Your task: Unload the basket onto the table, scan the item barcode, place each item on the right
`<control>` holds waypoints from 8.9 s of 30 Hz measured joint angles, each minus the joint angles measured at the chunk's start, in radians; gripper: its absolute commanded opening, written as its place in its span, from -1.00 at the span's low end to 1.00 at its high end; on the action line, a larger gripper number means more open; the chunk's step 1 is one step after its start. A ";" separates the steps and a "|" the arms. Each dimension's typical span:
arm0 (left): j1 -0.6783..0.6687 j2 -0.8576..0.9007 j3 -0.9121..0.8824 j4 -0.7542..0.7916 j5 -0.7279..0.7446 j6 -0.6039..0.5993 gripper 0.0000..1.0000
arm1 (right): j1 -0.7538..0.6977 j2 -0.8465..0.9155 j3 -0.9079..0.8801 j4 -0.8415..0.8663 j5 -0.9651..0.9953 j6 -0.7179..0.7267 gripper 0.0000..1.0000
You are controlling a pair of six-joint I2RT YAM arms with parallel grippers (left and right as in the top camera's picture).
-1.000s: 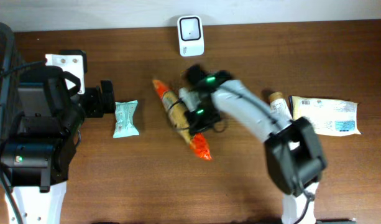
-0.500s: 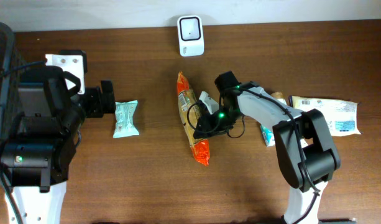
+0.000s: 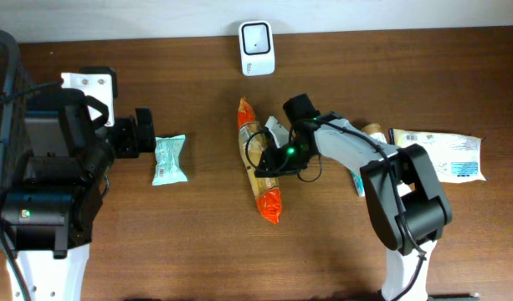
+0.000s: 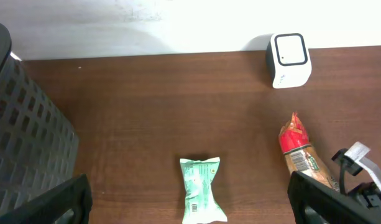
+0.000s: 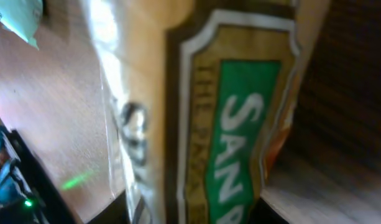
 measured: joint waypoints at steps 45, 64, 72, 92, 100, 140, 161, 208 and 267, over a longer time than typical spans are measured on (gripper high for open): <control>0.000 0.000 0.000 0.000 0.000 0.000 0.98 | 0.097 0.341 0.140 1.497 1.549 -1.496 -0.92; 0.000 0.000 0.000 0.000 0.000 0.000 0.98 | 0.035 0.361 0.280 1.464 1.504 -1.455 -0.92; 0.000 0.000 0.000 0.000 0.000 0.000 0.98 | 0.095 0.361 0.280 1.465 1.504 -1.449 -0.92; 0.000 0.000 0.000 -0.002 0.000 0.000 0.98 | 0.113 -0.436 0.301 -0.132 0.721 -0.229 -0.92; 0.000 0.000 0.000 -0.002 0.000 0.000 0.98 | -0.388 -0.481 0.281 -0.762 0.785 -0.041 -0.92; 0.000 0.000 0.000 0.000 0.000 0.000 0.98 | 0.198 0.228 0.679 0.042 0.183 0.251 0.22; 0.000 0.000 0.000 0.000 0.000 0.000 0.98 | 0.406 0.382 0.679 0.064 0.278 0.267 -0.04; 0.000 0.000 0.000 0.000 0.000 0.000 0.98 | 0.094 0.282 0.643 -0.548 0.551 -0.006 -0.21; 0.000 0.000 0.000 0.000 0.000 0.000 0.98 | -0.130 0.274 0.367 -0.329 -0.130 -0.224 -0.92</control>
